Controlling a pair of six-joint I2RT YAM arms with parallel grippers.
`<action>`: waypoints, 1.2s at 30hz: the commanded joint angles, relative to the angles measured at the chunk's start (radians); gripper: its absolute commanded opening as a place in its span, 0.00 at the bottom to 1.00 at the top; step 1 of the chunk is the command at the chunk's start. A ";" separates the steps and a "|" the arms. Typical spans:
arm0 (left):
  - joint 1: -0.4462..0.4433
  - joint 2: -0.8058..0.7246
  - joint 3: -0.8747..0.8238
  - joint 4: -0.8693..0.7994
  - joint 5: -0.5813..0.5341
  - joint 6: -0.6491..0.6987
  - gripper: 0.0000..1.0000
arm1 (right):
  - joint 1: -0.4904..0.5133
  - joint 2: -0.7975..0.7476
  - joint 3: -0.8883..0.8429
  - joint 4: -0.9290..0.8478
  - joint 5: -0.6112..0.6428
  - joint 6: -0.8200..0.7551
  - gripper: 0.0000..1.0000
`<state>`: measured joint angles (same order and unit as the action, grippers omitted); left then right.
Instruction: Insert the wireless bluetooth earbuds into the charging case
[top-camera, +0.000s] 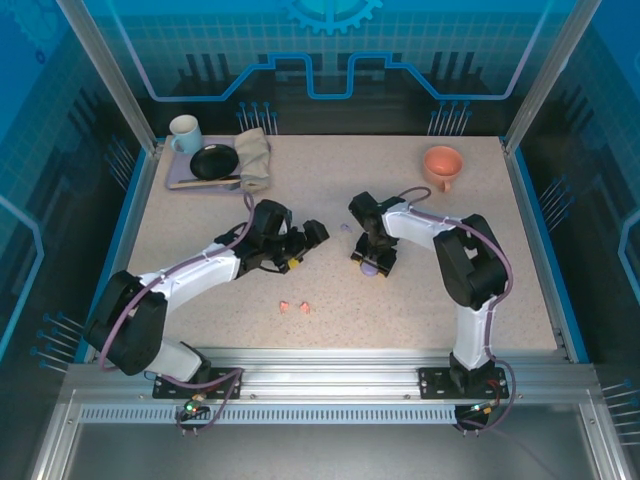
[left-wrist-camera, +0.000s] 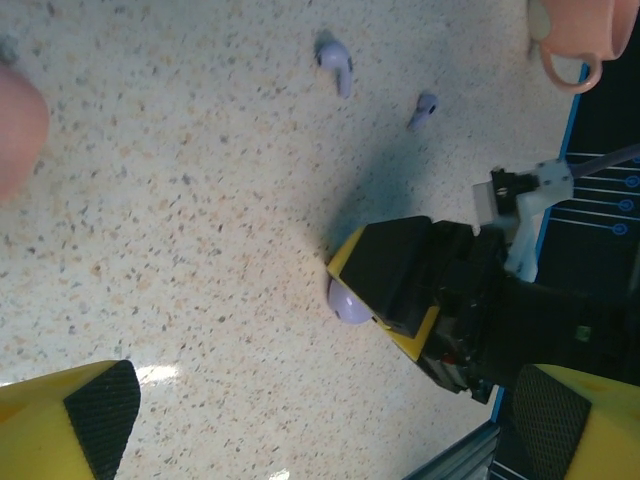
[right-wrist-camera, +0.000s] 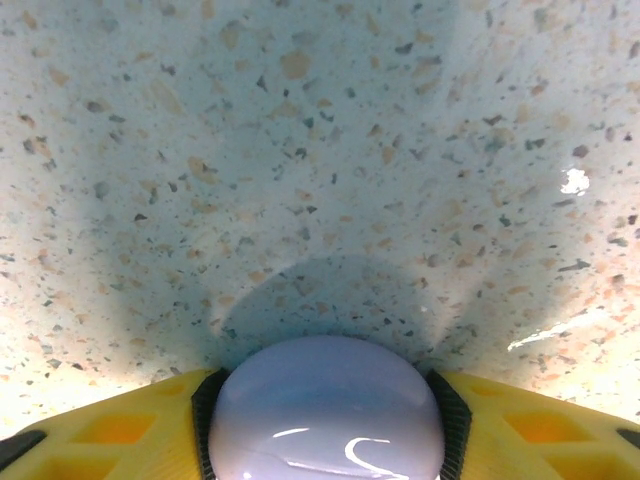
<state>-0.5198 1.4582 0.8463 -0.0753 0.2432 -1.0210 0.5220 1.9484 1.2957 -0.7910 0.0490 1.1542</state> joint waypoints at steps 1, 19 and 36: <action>-0.033 -0.013 -0.047 0.101 -0.020 -0.047 0.99 | -0.019 0.016 -0.042 0.069 -0.032 0.025 0.56; -0.211 0.211 -0.029 0.399 -0.001 0.102 0.91 | -0.077 -0.006 -0.079 0.151 -0.158 0.054 0.54; -0.254 0.404 0.049 0.514 -0.015 0.154 0.66 | -0.119 -0.002 -0.087 0.188 -0.256 0.044 0.53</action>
<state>-0.7689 1.8370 0.8635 0.4015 0.2359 -0.8894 0.4103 1.9137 1.2366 -0.7181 -0.1658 1.2049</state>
